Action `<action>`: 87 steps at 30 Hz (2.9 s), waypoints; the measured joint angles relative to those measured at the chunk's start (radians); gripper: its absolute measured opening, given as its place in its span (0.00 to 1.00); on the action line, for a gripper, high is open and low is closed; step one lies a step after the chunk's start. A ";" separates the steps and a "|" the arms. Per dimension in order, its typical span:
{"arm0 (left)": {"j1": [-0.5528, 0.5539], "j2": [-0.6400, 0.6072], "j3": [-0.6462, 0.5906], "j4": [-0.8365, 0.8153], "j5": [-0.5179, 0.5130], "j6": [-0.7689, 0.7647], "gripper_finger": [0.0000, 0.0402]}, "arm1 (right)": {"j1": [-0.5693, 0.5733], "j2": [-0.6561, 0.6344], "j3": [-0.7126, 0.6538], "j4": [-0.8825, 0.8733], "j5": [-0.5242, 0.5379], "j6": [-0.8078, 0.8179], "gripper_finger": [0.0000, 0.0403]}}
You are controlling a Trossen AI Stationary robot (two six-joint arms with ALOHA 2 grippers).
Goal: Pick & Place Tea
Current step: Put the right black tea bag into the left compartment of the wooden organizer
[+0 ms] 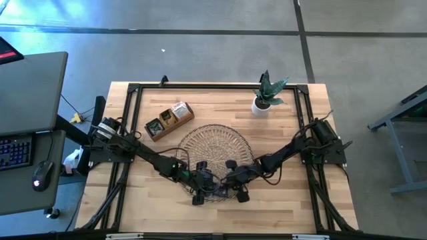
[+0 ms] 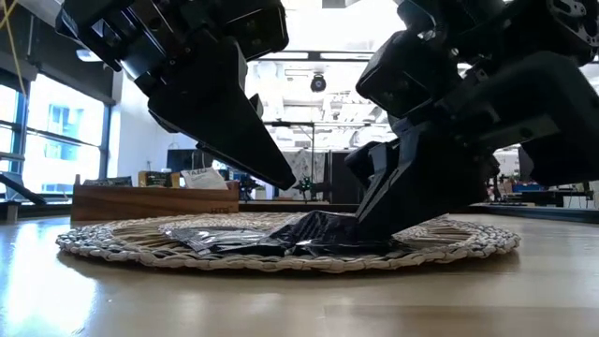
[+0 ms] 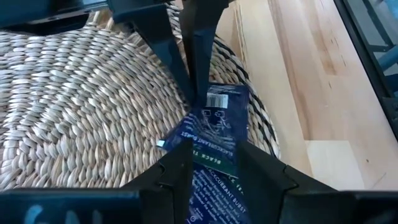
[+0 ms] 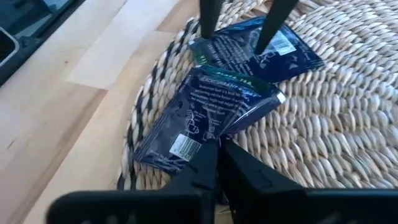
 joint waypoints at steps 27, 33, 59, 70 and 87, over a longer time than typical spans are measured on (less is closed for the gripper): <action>-0.083 -0.001 0.105 0.015 -0.235 0.425 0.30 | -0.121 -0.086 -0.004 0.028 -0.478 0.106 0.02; -0.153 -0.001 0.159 -0.073 -0.426 0.551 0.30 | -0.196 -0.087 -0.003 0.192 -0.657 0.179 0.01; -0.361 -0.018 0.217 -0.161 -0.838 0.456 0.30 | -0.197 -0.089 -0.002 0.592 -0.796 0.326 0.01; -0.295 -0.018 0.217 -0.050 -0.804 0.561 0.30 | -0.197 -0.089 -0.002 0.608 -0.772 0.330 0.01; -0.275 -0.018 0.217 -0.043 -0.727 0.574 0.04 | -0.197 -0.088 -0.002 0.575 -0.763 0.345 0.07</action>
